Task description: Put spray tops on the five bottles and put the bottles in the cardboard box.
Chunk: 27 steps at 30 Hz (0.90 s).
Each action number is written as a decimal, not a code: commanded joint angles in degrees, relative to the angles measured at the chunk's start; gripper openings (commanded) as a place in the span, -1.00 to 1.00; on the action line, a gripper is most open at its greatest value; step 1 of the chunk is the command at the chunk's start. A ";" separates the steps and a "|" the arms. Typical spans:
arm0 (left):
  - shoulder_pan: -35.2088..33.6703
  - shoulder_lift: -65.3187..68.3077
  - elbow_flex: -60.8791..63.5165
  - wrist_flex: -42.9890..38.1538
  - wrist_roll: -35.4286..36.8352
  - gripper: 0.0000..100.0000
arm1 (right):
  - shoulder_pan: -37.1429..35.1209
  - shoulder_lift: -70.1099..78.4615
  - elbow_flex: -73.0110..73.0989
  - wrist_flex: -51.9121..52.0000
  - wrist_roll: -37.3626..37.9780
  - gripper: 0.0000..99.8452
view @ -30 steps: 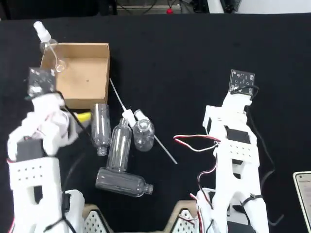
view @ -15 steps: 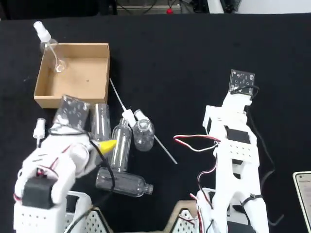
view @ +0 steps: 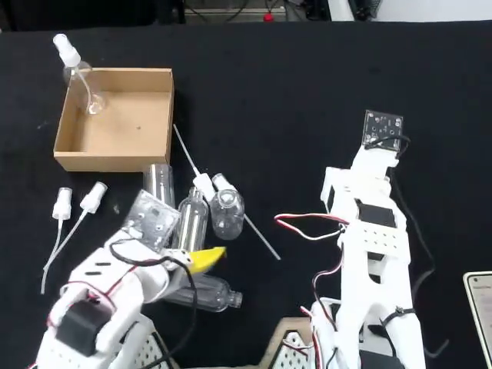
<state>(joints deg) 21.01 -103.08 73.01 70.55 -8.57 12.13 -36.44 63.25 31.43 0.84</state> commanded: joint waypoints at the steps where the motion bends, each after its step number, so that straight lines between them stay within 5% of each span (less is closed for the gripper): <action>1: 2.68 -1.32 6.46 -10.46 1.93 -0.30 | 0.53 0.48 -0.13 -1.41 -0.18 -0.74; 9: 2.59 -1.23 15.52 -25.23 2.55 -0.30 | 0.62 0.48 -0.04 -1.41 -0.18 -0.74; 27: 2.86 -1.05 22.90 -37.27 2.55 -0.30 | 0.53 0.48 -0.04 -1.41 -0.18 -0.74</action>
<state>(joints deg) 22.86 -103.87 95.34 35.03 -6.29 12.13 -36.44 63.43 31.43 0.84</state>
